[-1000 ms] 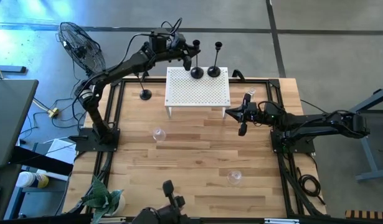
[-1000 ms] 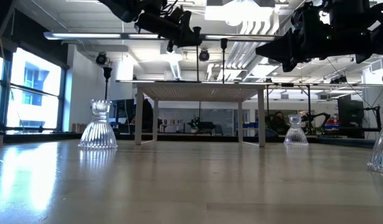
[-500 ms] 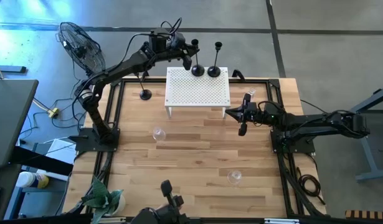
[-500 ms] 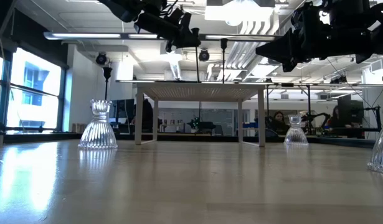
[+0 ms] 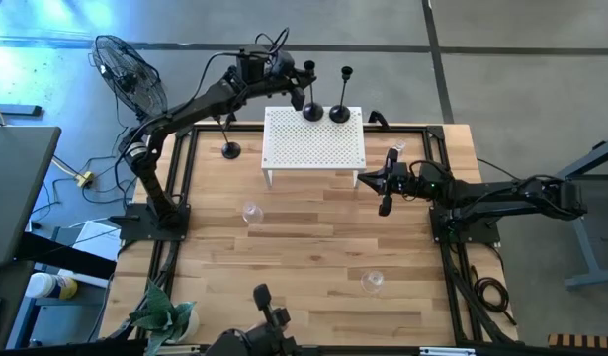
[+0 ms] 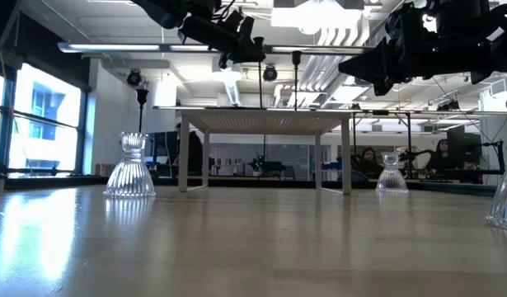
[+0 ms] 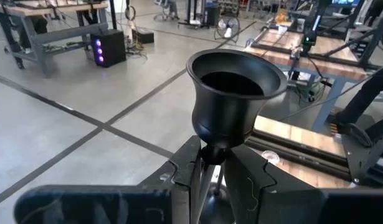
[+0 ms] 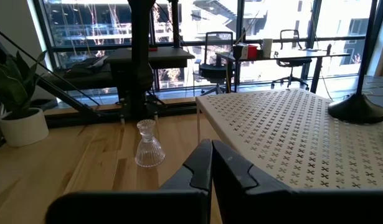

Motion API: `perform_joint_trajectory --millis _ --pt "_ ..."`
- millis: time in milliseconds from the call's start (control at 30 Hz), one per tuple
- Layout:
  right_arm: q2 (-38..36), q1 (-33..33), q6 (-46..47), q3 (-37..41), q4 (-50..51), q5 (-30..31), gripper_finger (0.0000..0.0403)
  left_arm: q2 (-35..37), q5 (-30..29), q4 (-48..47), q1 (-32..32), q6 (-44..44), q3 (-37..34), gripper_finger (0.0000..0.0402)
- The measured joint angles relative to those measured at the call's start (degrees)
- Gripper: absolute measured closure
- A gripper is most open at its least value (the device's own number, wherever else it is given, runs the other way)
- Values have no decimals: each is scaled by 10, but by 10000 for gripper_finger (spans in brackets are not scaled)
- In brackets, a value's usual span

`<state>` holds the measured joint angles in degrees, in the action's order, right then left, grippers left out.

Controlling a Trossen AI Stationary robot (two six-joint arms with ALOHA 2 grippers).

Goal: Pick & Place candle stick holders
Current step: Put the bottom black candle holder on the shelf, then put the black candle holder on the shelf

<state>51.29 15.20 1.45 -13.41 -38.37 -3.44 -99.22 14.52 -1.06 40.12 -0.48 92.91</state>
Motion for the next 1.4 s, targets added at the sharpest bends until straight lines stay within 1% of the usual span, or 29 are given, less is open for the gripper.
perform_joint_trajectory --millis 300,600,1000,1133,1400 --pt "0 0 -1 0 0 0 402 -1 23 -9 12 -27 8 342" --pt "0 0 -2 0 0 0 401 -5 27 -2 11 -31 8 342" --pt "0 0 -2 0 0 0 401 -4 38 -44 11 -30 9 339" --pt "0 0 -2 0 0 0 402 -4 28 -71 11 -27 9 314" --pt "0 0 -2 0 0 0 402 0 25 -80 11 -23 9 214"
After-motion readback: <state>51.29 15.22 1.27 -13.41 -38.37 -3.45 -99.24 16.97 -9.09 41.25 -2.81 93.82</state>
